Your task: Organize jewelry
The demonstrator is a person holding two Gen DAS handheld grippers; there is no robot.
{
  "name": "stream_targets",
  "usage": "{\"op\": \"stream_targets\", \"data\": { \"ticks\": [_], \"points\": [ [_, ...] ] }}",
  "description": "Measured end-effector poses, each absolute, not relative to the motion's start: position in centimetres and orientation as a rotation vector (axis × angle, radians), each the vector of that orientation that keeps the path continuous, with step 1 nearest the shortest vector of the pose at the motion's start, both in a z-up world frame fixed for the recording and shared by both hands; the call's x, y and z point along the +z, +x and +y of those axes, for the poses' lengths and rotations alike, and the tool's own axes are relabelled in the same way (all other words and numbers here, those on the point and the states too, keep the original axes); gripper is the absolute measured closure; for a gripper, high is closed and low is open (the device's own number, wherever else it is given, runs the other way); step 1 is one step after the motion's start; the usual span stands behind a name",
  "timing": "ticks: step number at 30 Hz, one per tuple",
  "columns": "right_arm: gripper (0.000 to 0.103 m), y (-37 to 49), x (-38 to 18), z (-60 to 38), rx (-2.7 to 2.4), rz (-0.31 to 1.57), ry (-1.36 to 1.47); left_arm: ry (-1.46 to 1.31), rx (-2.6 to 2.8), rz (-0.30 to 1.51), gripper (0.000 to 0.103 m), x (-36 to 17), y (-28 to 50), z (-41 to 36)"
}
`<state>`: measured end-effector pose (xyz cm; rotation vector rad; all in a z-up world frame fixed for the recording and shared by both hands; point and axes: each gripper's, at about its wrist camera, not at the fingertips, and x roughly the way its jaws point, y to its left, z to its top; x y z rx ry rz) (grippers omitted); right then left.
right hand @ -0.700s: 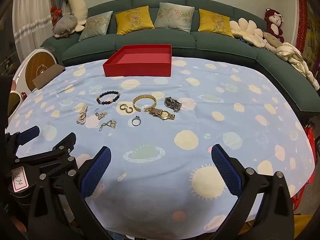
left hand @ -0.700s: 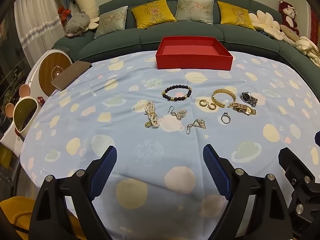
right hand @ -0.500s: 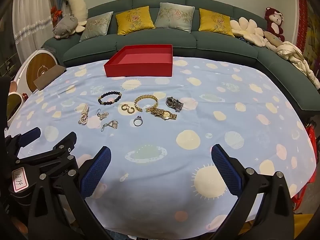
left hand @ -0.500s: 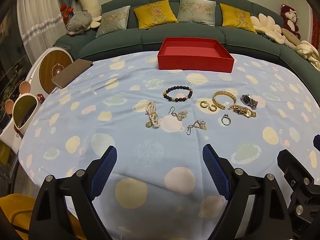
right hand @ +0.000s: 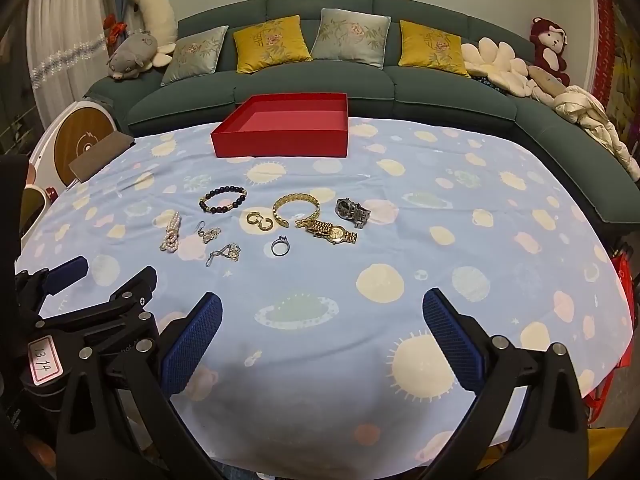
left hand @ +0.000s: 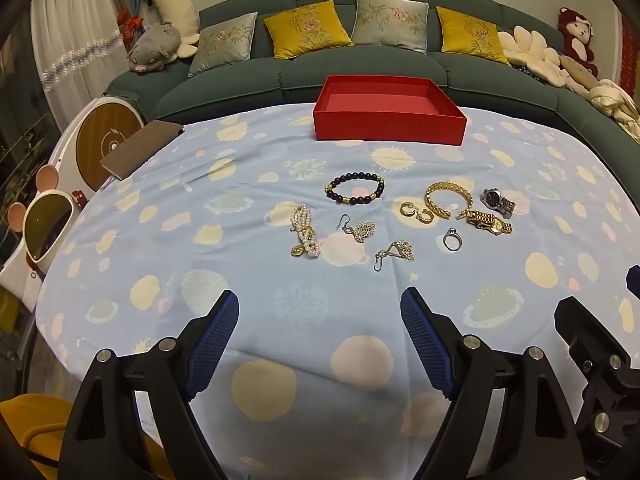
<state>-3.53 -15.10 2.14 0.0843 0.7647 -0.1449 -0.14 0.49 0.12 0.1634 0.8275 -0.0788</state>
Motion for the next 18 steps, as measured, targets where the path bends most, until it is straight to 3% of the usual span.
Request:
{"op": "stream_targets", "data": {
  "ticks": [18],
  "points": [
    [0.005,-3.42,1.74,-14.77,-0.139,0.774,0.085,0.16,-0.067,0.831,0.022,0.09,-0.05,0.68]
  ]
}}
